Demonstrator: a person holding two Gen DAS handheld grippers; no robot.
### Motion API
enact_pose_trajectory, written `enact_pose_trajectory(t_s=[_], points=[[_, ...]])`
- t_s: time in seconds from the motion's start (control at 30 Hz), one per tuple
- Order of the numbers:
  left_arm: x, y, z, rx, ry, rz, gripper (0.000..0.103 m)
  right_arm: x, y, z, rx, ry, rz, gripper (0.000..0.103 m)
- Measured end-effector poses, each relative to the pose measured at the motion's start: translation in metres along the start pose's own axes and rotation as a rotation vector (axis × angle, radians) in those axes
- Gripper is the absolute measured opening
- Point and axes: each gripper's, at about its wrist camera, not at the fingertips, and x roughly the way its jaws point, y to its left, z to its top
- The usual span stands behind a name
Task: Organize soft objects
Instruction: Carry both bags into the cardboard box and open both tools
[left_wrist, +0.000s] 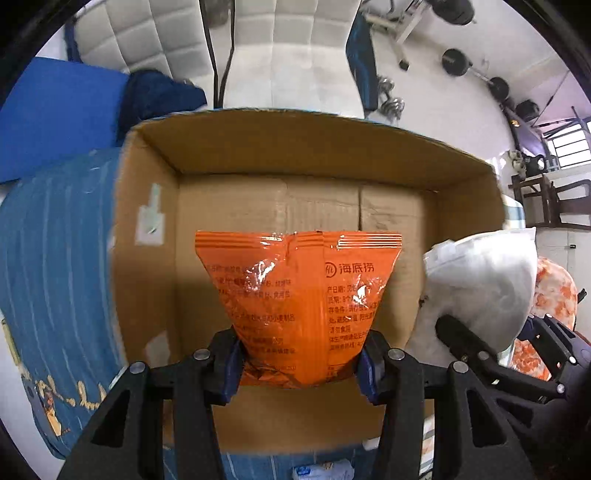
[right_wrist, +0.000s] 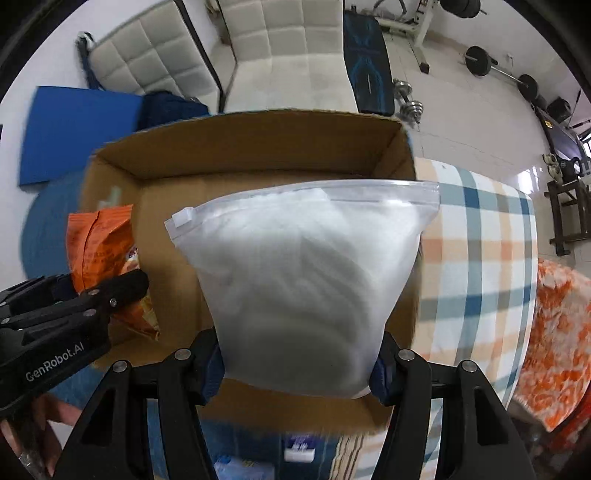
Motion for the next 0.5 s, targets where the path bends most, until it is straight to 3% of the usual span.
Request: enact_pose_trajectory(t_s=[0.2, 0.5], points=[[0.040, 0.000, 0.036, -0.027, 0.092, -0.064, 0.047, 0.059, -0.002, 0.044, -0.018, 0.089, -0.048, 0.064], [0.079, 0.005, 0.057, -0.044, 0.179, -0.142, 0.047, 0.107, -0.016, 0.078, 0.038, 0.171, 0.028, 0.066]])
